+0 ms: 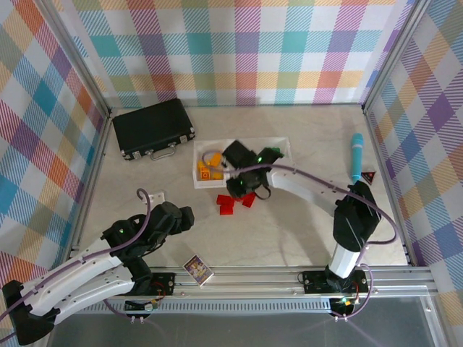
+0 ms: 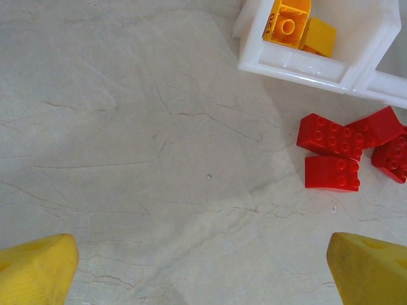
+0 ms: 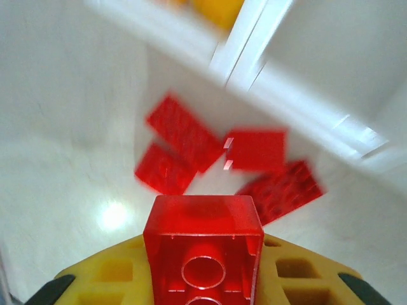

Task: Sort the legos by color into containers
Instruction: Place the lego in the container.

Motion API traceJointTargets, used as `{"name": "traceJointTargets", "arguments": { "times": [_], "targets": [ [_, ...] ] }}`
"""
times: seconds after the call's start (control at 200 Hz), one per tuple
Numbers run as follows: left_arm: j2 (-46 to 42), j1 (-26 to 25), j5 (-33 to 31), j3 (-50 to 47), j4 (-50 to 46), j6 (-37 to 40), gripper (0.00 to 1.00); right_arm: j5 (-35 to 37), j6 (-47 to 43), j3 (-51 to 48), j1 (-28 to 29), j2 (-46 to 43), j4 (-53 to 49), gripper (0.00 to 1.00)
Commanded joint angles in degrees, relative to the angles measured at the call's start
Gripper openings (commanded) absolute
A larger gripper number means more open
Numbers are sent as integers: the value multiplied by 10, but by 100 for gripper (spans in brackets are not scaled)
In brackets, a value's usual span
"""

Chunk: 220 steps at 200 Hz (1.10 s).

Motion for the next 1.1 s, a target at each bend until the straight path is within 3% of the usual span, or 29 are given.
{"name": "traceJointTargets", "arguments": {
  "times": [0.0, 0.21, 0.42, 0.585, 0.765, 0.92, 1.095],
  "targets": [
    [-5, 4, -3, -12, -6, -10, 100, 8, 23, 84, -62, 29, -29, 15],
    [-5, 4, 6, -14, -7, -18, 100, 31, 18, 286, -93, 164, -100, 17],
    [-6, 4, 6, -16, -6, -17, 100, 57, 41, 398, -111, 270, -119, 18],
    [-5, 4, 6, -19, -5, -18, 100, 58, 66, 404, -117, 309, -102, 21],
    [-7, 3, 4, -18, -12, -15, 100, 64, 78, 395, -119, 322, -96, 38],
    [-8, 4, 2, -19, -10, -15, 100, 65, 86, 380, -118, 290, -94, 55],
    [-8, 4, 3, -24, 1, -13, 100, 93, 134, 320, -118, 213, -108, 61]
  ]
}}
